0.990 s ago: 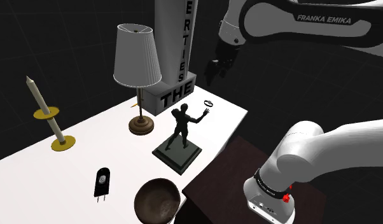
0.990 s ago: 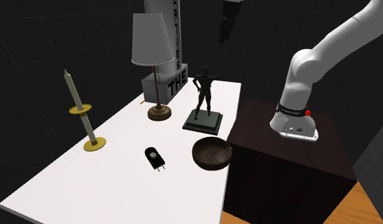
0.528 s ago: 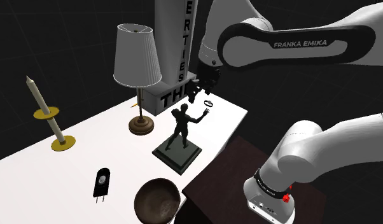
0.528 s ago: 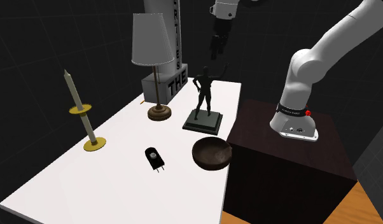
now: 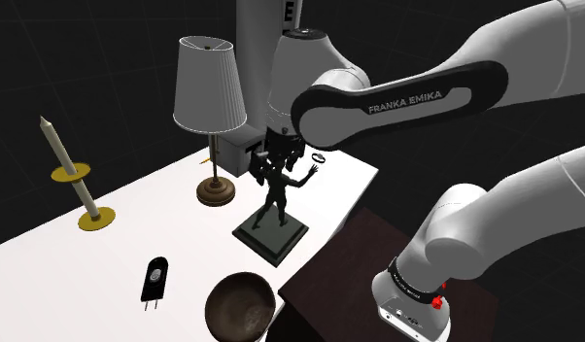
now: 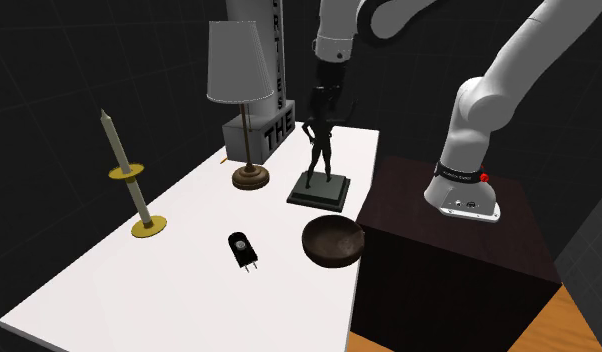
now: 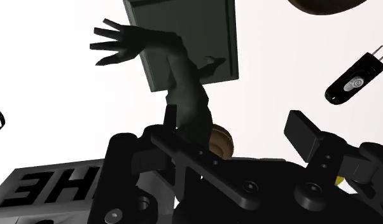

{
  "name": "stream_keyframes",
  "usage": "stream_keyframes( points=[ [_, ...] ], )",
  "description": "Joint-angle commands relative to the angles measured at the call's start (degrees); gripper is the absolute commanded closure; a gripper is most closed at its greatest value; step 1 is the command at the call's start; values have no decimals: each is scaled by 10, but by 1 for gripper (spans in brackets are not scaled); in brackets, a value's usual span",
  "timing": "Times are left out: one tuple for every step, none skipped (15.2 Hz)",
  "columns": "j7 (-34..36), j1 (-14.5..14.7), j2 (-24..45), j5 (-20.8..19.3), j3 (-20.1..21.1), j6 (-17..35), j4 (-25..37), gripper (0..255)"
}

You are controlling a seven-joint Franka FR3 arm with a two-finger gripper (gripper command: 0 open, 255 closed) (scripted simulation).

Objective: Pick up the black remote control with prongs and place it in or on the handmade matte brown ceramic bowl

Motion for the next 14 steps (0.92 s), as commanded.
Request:
stream_keyframes(
  points=[
    [39, 1, 39, -1, 26, 26, 11, 0],
    [57, 1, 58, -5, 37, 38, 16, 0],
    [75, 2, 78, -10, 47, 49, 22, 0],
    [95, 4, 98, -17, 54, 61, 29, 0],
    [116, 9, 120, -26, 59, 71, 37, 0],
    [138, 15, 142, -37, 61, 82, 46, 0],
    [160, 26, 165, -50, 59, 91, 55, 0],
    [181, 33, 188, -62, 60, 100, 66, 0],
    [203, 34, 211, -74, 67, 108, 77, 0],
    [224, 34, 234, -88, 75, 115, 89, 0],
    [246, 35, 258, -102, 80, 121, 102, 0],
    [268, 38, 282, -117, 84, 127, 115, 0],
    [289, 42, 306, -133, 86, 131, 130, 0],
    [311, 48, 330, -149, 87, 135, 145, 0]
  ],
)
